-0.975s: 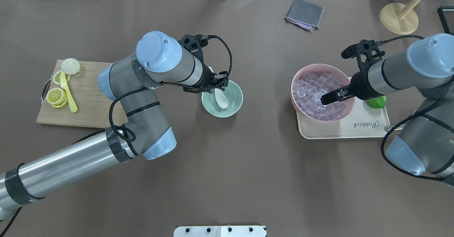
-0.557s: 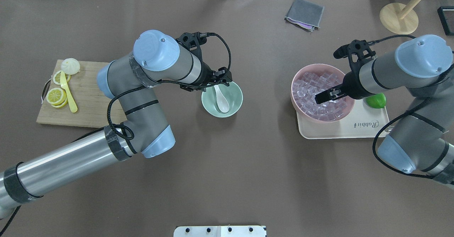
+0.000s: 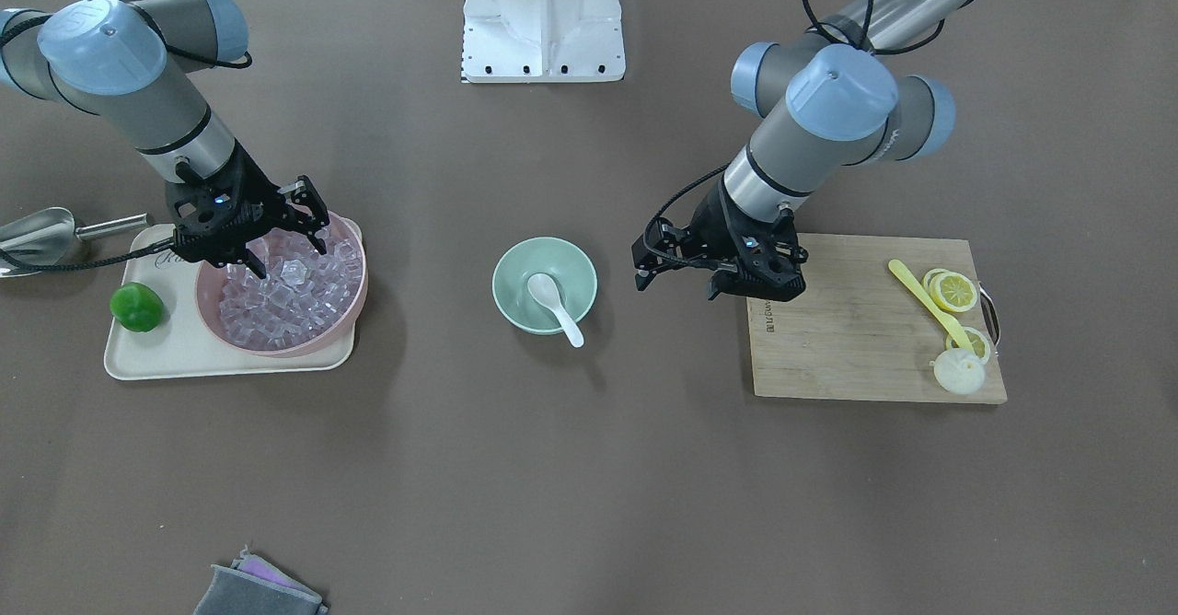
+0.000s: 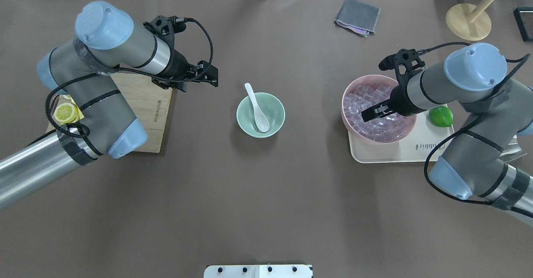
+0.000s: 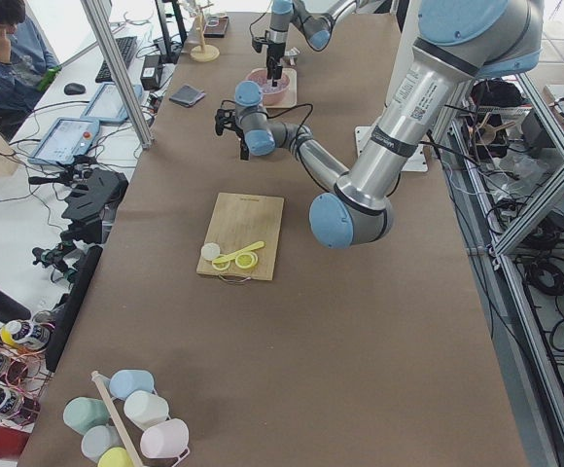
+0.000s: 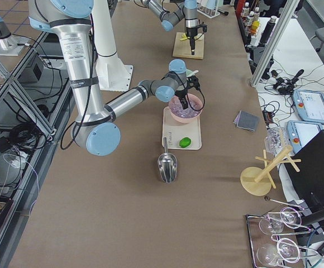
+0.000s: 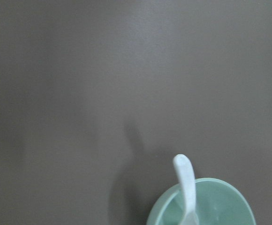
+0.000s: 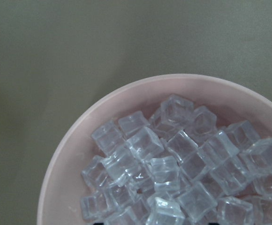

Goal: Put spoon and ice into bowl

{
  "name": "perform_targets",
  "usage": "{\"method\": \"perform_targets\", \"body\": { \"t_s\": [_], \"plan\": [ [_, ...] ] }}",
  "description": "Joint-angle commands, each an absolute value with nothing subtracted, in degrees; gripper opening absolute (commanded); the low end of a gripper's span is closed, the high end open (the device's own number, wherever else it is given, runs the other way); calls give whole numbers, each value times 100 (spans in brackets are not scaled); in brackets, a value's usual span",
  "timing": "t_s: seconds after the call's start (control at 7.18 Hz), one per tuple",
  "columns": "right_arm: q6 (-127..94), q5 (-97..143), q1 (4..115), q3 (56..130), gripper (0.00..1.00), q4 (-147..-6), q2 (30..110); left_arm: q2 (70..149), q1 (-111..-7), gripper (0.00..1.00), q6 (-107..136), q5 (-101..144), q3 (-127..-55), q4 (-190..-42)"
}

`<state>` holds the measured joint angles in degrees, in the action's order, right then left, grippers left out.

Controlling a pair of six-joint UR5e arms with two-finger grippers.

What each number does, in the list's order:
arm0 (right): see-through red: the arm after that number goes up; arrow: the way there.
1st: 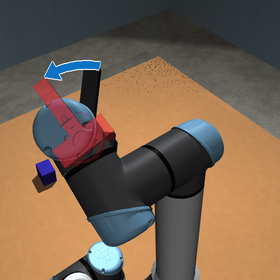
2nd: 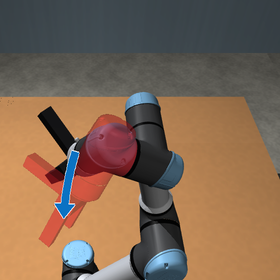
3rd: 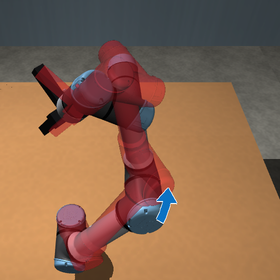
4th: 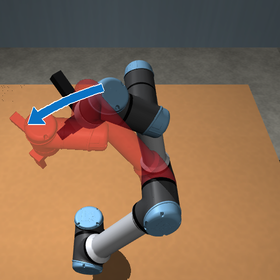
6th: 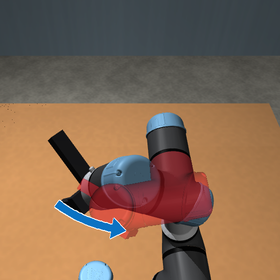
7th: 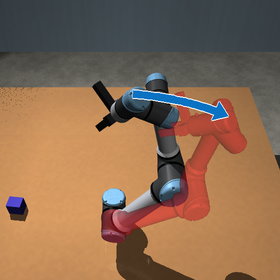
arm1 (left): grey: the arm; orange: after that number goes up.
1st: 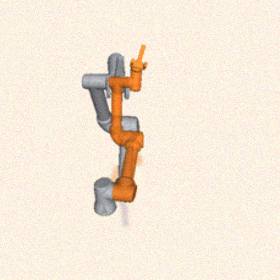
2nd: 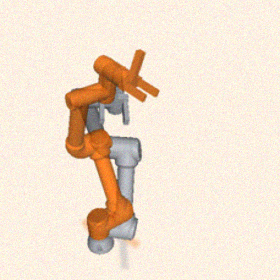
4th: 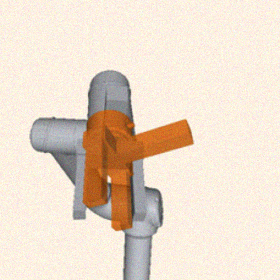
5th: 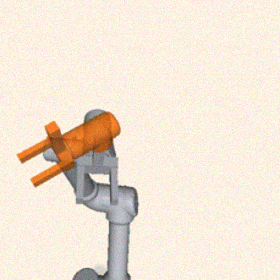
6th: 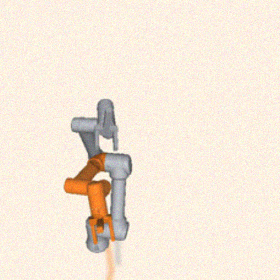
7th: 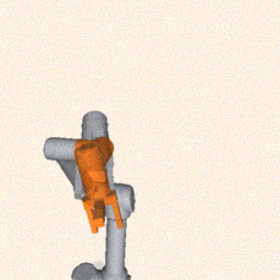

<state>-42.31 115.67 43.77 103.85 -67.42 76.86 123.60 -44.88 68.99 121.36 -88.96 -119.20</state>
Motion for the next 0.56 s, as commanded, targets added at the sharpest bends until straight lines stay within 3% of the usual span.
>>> {"method": "perform_targets", "body": {
  "t_s": [0.0, 0.14, 0.28, 0.42],
  "plan": [
    [-4236, 11566, 4377, 10283, 52, -6732, 7664, 12166, -4867, 98, 6847, 12636, -8938, -11953],
    [-4236, 11584, 4377, 10292, 6, -6732, 7664, 12121, -5061, 98, 6533, 12891, -8973, -11936],
    [-4236, 11593, 4386, 10292, 0, -6732, 7664, 12042, -5176, 98, 6287, 12963, -8965, -11927],
    [-4228, 11628, 4394, 10335, 0, -6732, 7664, 11954, -5290, 98, 6241, 12999, -8974, -11935]
  ]
}}
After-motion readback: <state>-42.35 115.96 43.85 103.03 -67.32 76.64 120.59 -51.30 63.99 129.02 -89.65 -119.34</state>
